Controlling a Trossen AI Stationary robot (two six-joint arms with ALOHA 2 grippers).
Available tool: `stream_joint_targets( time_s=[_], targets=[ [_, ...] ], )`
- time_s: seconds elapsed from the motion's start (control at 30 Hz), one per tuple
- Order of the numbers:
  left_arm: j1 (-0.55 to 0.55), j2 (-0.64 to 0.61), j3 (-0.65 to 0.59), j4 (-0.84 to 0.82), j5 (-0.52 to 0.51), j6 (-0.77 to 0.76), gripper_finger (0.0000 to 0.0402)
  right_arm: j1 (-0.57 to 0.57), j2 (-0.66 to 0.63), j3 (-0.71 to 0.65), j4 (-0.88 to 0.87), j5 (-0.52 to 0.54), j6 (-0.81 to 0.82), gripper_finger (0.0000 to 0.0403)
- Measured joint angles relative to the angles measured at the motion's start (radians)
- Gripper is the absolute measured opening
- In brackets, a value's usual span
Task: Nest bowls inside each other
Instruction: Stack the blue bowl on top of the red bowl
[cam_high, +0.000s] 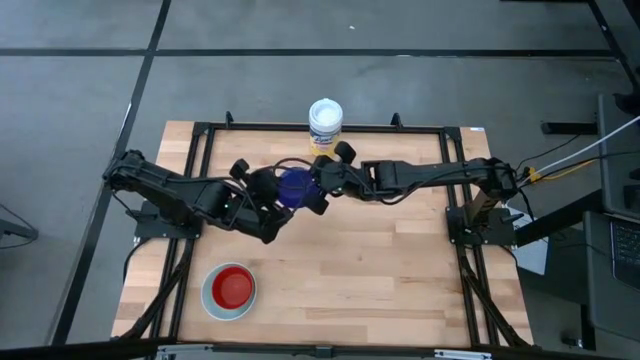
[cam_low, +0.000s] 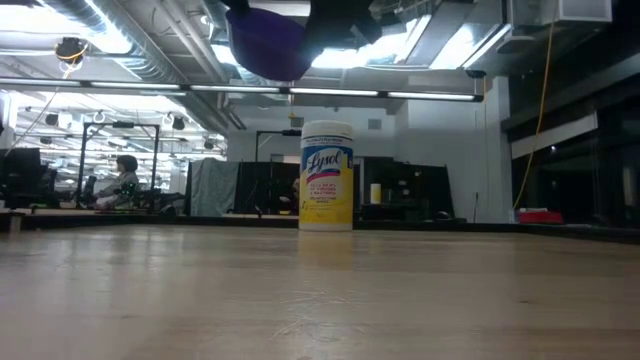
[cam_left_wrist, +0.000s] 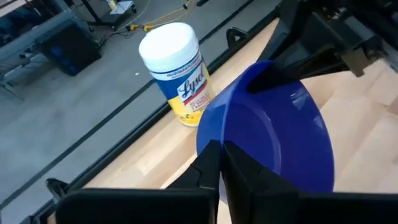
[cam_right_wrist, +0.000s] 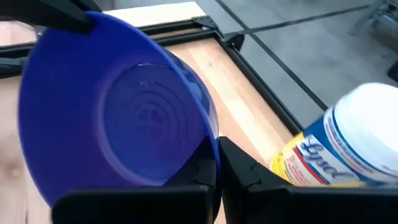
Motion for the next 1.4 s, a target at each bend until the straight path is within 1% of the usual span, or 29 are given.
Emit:
stream_joint_targets(
  time_s=[0.07, 0.2, 0.27, 0.33, 0.4, 0.47, 0.53, 0.63, 0.7, 0.8, 0.87, 0.97, 1.03, 1.17, 1.27, 1.4],
  targets=[
    [-0.001, -0.002, 0.003, -0.051, -0.005, -0.042, 0.0003, 0.004, -0.005, 0.000, 0.024, -0.018, -0.010, 0.0018],
    [-0.029, -0.012, 0.001, -0.186, -0.029, -0.172, 0.0002, 0.018, -0.049, 0.006, 0.086, -0.070, -0.013, 0.0071],
    [-0.047, -0.035, -0.006, -0.315, -0.037, -0.230, 0.0002, 0.027, -0.070, 0.006, 0.064, -0.091, -0.019, 0.0098],
    [-0.068, -0.061, 0.000, -0.353, -0.054, -0.300, 0.0002, 0.040, -0.091, 0.006, 0.059, -0.090, -0.020, 0.0119],
    [-0.093, -0.082, -0.002, -0.406, -0.020, -0.338, 0.0002, 0.051, -0.117, 0.006, 0.037, -0.082, -0.019, 0.0133],
    [-0.118, -0.111, -0.003, -0.383, 0.021, -0.300, 0.0002, 0.068, -0.137, 0.006, 0.000, -0.071, -0.017, 0.0141],
    [-0.140, -0.142, -0.003, -0.396, 0.081, -0.266, 0.0002, 0.096, -0.149, 0.006, -0.043, -0.068, -0.003, 0.0143],
    [-0.184, -0.162, -0.002, -0.386, 0.264, -0.196, 0.0002, 0.153, -0.165, 0.005, -0.102, -0.107, 0.038, 0.0138],
    [-0.237, -0.171, -0.002, -0.386, 0.357, -0.162, 0.0002, 0.198, -0.175, 0.005, -0.125, -0.118, 0.063, 0.0130],
    [-0.324, -0.174, -0.002, -0.386, 0.473, -0.174, 0.0002, 0.276, -0.179, 0.005, -0.133, -0.088, 0.098, 0.0117],
    [-0.383, -0.174, -0.020, -0.382, 0.526, -0.213, 0.0002, 0.325, -0.179, 0.005, -0.136, -0.074, 0.133, 0.0107],
    [-0.477, -0.173, -0.088, -0.384, 0.570, -0.327, 0.0002, 0.407, -0.179, 0.005, -0.129, -0.042, 0.196, 0.0095],
    [-0.542, -0.173, -0.139, -0.372, 0.588, -0.409, 0.0002, 0.462, -0.179, 0.005, -0.115, -0.002, 0.235, 0.0089],
    [-0.638, -0.173, -0.253, -0.214, 0.593, -0.528, 0.0002, 0.569, -0.179, 0.004, -0.039, 0.102, 0.301, 0.0081],
    [-0.682, -0.173, -0.341, -0.112, 0.590, -0.598, 0.0002, 0.635, -0.180, 0.004, 0.016, 0.183, 0.336, 0.0079],
    [-0.700, -0.172, -0.433, -0.016, 0.583, -0.646, 0.0002, 0.696, -0.180, 0.004, 0.044, 0.284, 0.377, 0.0084]
  ],
)
